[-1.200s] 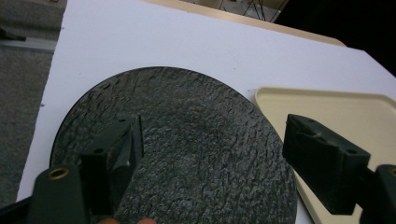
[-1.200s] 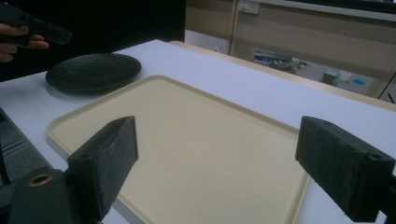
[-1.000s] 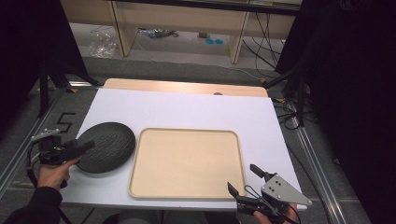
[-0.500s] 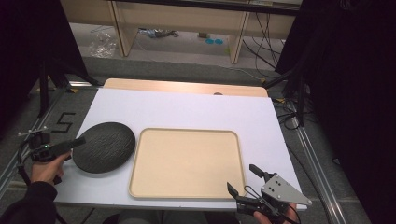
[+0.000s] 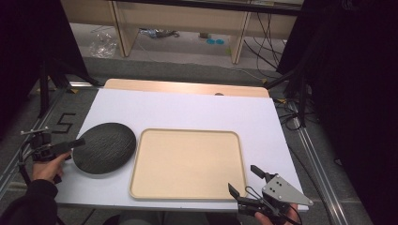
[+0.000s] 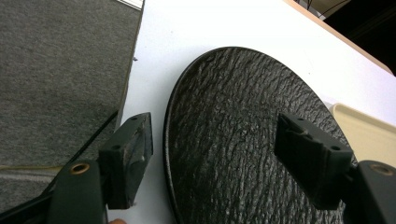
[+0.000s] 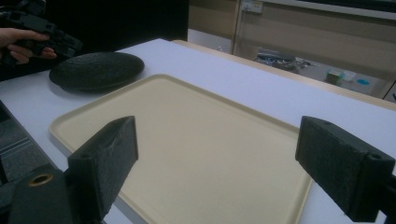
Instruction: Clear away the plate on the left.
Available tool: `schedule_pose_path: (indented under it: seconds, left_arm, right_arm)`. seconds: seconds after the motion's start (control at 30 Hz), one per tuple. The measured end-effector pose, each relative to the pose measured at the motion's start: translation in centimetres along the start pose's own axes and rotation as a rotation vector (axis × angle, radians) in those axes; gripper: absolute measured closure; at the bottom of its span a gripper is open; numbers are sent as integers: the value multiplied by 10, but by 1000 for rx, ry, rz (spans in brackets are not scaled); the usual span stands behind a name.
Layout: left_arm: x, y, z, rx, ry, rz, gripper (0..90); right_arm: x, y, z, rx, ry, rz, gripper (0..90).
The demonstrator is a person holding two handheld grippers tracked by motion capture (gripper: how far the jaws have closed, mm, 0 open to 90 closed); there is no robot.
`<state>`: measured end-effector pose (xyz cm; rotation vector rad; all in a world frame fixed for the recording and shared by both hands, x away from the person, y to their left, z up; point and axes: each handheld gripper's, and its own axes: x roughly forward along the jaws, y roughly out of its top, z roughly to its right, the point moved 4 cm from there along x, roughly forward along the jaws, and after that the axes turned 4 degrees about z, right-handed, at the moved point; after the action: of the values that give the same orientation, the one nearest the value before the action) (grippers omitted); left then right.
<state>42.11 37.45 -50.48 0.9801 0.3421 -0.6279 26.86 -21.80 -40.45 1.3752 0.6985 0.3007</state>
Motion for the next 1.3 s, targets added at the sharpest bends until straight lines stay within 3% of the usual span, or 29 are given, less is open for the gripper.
schedule_pose_path:
  seconds: [0.1, 0.13, 0.47, 0.57, 0.63, 0.7, 0.87, 0.93, 0.97, 1.03, 1.2, 1.27, 1.3]
  left_arm:
    - [2, -1, -1, 19, 9, -9, 295]
    - [3, -2, -1, 5, 12, -17, 295]
    - [11, -4, -4, 3, -18, -62, 365]
    - [13, -5, -5, -35, -40, -70, 383]
    - [13, -5, -6, -29, -28, -81, 413]
    - [14, -7, -8, -44, -44, -88, 427]
    - [14, -9, -14, -120, -69, -83, 500]
    - [14, -10, -17, -119, -71, -81, 566]
    - [13, -11, -18, -122, -72, -77, 620]
    - [13, -11, -19, -124, -70, -78, 632]
    - [13, -11, -20, -114, -44, -90, 684]
    - [12, -10, -20, -125, -47, -100, 692]
    - [12, -9, -20, -156, -56, -114, 707]
  right_arm:
    - [1, 1, 1, -8, 0, 17, 142]
    - [1, 1, 1, -8, 0, 17, 142]
    - [1, 1, 1, -13, 3, 31, 143]
    - [3, 0, 0, -17, 22, 30, 143]
    - [0, 1, 0, -12, 6, 18, 143]
    - [1, 1, 0, -16, 12, 15, 143]
    - [0, 1, -1, -12, 13, 14, 144]
    - [2, 1, 1, -25, 7, 23, 144]
    - [3, -1, -2, -2, 23, 17, 144]
    - [1, 0, 0, -25, 6, 21, 144]
    - [2, -1, 0, -26, 10, 11, 144]
    - [1, 1, 0, -26, 13, 19, 144]
    - [3, 0, 0, -29, 10, 14, 144]
